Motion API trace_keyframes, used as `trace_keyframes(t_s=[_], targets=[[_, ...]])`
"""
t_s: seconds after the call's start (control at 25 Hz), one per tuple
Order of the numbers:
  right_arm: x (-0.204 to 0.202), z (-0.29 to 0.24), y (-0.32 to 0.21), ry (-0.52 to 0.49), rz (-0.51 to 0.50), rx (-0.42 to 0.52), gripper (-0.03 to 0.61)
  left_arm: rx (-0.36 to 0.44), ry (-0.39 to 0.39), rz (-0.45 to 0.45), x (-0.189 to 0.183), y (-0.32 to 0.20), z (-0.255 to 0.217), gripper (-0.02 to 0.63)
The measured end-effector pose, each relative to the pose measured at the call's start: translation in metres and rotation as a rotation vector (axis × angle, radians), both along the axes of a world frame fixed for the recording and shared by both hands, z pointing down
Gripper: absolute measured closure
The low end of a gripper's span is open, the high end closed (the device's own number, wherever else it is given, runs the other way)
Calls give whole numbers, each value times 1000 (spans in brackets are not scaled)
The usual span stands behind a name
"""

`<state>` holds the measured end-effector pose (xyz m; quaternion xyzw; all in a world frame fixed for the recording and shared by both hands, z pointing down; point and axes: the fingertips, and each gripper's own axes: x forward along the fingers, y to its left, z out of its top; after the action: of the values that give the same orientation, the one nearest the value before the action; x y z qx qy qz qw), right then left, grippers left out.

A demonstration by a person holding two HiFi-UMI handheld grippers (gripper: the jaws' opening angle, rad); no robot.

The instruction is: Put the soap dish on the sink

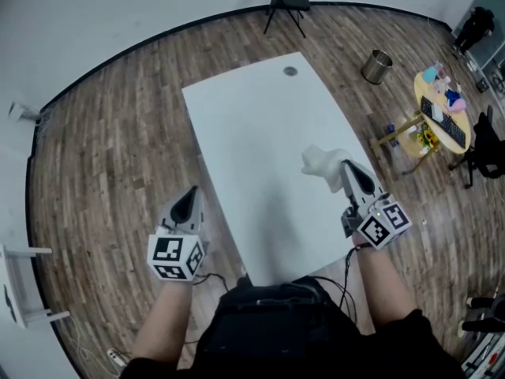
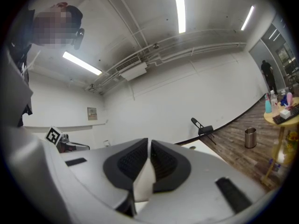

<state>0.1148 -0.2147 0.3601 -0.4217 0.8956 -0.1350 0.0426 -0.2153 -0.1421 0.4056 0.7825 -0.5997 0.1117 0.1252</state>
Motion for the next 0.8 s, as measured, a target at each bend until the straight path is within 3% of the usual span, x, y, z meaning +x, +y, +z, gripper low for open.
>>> trace_keyframes(t_s=[0.8], targets=[[-4, 36, -42, -17, -40, -61, 554, -72, -23, -32, 12, -1, 22, 624]])
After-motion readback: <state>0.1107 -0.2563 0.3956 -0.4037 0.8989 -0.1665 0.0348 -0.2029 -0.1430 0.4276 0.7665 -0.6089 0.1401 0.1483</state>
